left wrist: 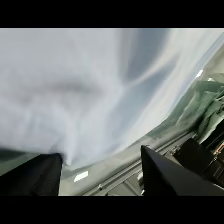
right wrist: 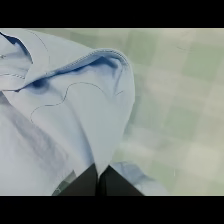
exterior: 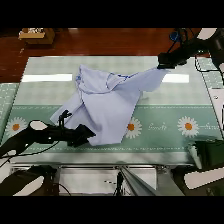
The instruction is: Fold the shirts.
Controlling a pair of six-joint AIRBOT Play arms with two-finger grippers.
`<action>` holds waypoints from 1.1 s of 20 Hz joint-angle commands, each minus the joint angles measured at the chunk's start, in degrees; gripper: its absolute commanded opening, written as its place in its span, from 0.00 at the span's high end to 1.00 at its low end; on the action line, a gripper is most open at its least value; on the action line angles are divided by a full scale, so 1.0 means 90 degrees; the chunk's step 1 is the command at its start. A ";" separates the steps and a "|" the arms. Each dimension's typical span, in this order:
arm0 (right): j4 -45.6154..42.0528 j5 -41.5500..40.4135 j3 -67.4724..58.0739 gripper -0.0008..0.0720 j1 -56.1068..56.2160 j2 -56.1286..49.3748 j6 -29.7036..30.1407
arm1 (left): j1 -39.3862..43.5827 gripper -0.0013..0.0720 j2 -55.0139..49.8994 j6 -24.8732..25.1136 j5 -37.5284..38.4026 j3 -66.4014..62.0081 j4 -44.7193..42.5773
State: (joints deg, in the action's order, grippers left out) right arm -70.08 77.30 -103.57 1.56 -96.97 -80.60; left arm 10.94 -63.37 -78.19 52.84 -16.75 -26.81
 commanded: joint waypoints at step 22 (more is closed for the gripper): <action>-0.0612 -0.0984 -0.0005 0.95 0.0005 0.2720 -0.0010 | -0.4413 0.95 0.2931 0.0576 0.1865 -0.7140 0.0527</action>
State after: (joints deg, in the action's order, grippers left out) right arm -75.33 73.47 -103.57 1.56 -80.14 -80.66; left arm -18.35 -39.42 -71.83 66.61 -70.02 -21.98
